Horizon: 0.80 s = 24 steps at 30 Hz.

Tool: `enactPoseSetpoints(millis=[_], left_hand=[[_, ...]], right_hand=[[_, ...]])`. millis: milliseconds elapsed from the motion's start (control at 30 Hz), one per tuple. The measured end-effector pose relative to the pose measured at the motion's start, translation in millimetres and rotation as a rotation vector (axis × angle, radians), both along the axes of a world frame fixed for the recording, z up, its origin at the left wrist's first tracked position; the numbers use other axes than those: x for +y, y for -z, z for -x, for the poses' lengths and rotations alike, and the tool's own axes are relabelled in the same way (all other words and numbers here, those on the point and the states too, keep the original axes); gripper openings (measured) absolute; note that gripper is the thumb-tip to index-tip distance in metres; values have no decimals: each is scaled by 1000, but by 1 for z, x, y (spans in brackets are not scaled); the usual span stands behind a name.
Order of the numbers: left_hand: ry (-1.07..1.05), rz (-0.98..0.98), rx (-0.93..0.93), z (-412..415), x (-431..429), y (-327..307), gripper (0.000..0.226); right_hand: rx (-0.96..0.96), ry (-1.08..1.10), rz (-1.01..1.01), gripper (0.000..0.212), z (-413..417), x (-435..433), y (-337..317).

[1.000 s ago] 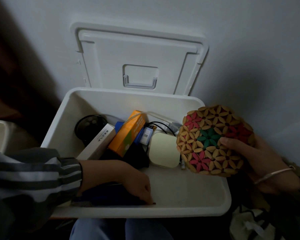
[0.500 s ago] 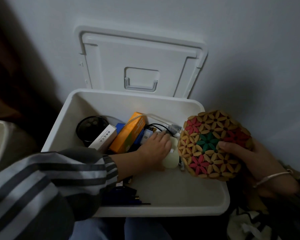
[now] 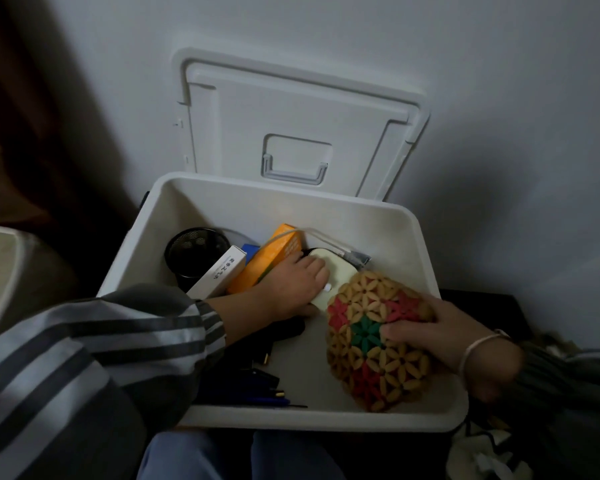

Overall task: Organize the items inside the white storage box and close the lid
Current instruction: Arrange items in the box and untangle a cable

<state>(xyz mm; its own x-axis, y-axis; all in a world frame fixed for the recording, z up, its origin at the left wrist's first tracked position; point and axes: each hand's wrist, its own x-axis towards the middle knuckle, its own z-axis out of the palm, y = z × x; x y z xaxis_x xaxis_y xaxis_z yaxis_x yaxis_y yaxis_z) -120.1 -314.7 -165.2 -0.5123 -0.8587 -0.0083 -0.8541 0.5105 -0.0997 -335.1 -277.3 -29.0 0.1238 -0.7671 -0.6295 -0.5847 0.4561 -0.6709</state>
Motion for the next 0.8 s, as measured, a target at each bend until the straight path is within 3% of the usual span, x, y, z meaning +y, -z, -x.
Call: enactPoseSetpoints(millis=[233,400,567,800], left_hand=[[0,4,31,-5,-1,-4,55],[-4,39,-65,-3,-2,-4,53],[-17,28,-120,-3,-2,-5,52],[-101,-44,-42,-4,3,-17,41]], right_hand=[[227,-69,-144,59,-27,-6,30],[429,-242,-143,65,-35,-3,46],[584,-474,-83,58,-38,5,50],[762,-595,31,80,-35,6,56]])
